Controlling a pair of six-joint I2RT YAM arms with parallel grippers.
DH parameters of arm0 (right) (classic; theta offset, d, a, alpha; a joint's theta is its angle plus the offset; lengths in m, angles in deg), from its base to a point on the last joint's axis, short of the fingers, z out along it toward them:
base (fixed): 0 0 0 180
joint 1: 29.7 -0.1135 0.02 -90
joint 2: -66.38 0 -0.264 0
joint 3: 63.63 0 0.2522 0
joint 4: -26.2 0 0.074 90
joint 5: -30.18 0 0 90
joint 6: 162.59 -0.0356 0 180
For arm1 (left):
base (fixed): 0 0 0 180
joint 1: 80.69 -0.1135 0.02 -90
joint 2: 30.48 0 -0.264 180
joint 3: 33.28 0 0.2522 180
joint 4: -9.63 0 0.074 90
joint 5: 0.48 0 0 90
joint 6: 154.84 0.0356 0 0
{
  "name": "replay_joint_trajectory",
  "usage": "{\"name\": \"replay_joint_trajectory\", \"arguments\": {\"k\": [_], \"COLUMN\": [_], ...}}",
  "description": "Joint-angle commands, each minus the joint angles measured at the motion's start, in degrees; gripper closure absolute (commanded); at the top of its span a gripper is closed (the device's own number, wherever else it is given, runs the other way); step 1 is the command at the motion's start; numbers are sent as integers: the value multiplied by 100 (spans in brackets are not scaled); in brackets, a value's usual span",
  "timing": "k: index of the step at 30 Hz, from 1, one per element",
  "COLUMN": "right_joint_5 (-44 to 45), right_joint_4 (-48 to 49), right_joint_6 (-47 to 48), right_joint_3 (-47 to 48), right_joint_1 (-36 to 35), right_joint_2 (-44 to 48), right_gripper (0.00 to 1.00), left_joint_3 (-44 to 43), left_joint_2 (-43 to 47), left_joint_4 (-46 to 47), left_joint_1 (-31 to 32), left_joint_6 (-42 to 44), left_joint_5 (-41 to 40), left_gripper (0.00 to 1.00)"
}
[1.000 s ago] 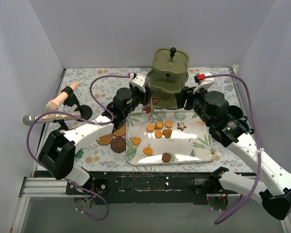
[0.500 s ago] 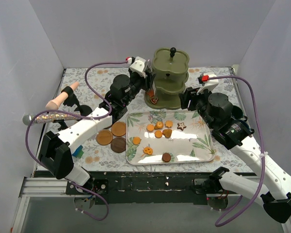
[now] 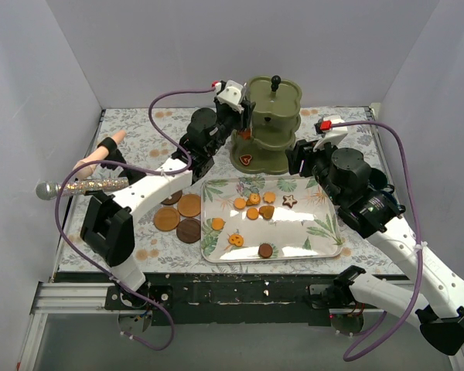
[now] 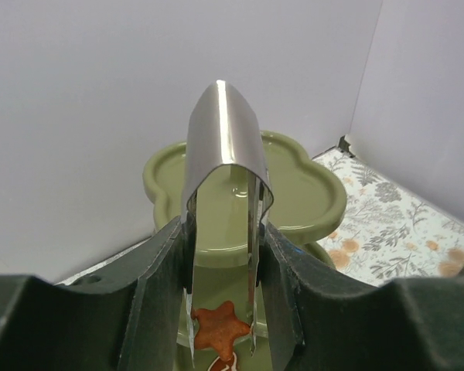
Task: Serve the afternoon tea
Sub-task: Place the desert on the desert table.
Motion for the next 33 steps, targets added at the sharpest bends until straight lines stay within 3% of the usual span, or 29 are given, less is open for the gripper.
{"name": "replay_joint_trajectory", "arguments": {"k": [1,24,33], "right_joint_5": [8,-107,-159], "right_joint_4": [112,42,42], "right_joint_6": [52,61,78], "right_joint_3": [-14,-110,-111], "right_joint_1": [42,69,77], "right_joint_2": [48,-93,-163], "right_gripper": [35,35,35], "left_joint_3": [-350,-526,-518], "left_joint_2": [-163,-831,-937], "left_joint_4": [435,1253,1332], "left_joint_1": [-99,-284,-345], "left_joint_6": [148,105,43], "left_joint_5": [82,223,275], "left_gripper": [71,70,64]}}
